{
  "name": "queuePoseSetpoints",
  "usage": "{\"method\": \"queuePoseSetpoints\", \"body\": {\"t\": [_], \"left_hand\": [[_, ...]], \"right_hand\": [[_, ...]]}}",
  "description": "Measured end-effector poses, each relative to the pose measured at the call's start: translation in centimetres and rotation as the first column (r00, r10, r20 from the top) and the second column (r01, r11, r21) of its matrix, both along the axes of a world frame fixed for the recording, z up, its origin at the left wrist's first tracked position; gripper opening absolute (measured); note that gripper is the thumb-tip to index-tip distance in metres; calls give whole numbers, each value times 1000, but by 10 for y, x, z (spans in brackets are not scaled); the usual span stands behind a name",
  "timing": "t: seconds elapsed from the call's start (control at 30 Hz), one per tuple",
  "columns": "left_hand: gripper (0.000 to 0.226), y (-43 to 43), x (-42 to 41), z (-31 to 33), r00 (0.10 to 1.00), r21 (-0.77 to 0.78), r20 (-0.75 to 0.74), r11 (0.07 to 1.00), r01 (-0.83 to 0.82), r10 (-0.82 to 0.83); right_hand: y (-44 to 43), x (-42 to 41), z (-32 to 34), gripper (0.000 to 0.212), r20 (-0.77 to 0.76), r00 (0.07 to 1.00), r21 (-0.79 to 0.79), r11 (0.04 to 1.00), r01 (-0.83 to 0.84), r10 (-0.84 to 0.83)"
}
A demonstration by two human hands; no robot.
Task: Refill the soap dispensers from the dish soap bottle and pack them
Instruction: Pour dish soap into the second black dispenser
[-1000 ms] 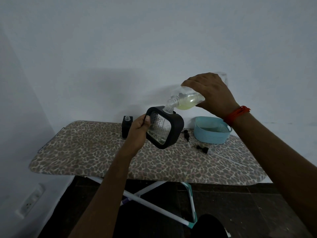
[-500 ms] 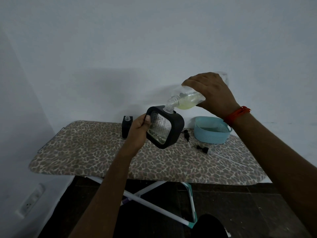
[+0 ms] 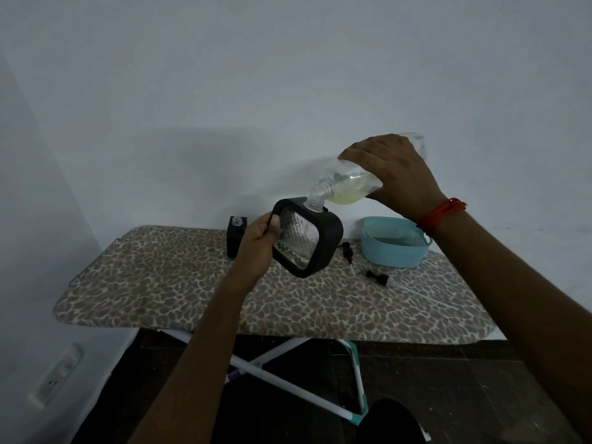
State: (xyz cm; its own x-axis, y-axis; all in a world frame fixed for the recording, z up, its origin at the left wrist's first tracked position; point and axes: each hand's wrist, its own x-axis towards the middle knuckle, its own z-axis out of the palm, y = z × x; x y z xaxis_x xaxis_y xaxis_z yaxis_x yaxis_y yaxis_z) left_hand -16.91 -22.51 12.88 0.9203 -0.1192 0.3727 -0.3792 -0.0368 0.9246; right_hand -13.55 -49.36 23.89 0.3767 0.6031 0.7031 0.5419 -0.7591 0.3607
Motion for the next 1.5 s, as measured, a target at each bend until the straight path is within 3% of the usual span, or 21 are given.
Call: {"method": "queuePoseSetpoints", "body": {"t": [1.5], "left_hand": [[34, -1, -2, 4, 1000, -43, 5, 999, -5, 5]], "right_hand": [[0, 4, 4, 43, 51, 999, -21, 1000, -12, 13]]}}
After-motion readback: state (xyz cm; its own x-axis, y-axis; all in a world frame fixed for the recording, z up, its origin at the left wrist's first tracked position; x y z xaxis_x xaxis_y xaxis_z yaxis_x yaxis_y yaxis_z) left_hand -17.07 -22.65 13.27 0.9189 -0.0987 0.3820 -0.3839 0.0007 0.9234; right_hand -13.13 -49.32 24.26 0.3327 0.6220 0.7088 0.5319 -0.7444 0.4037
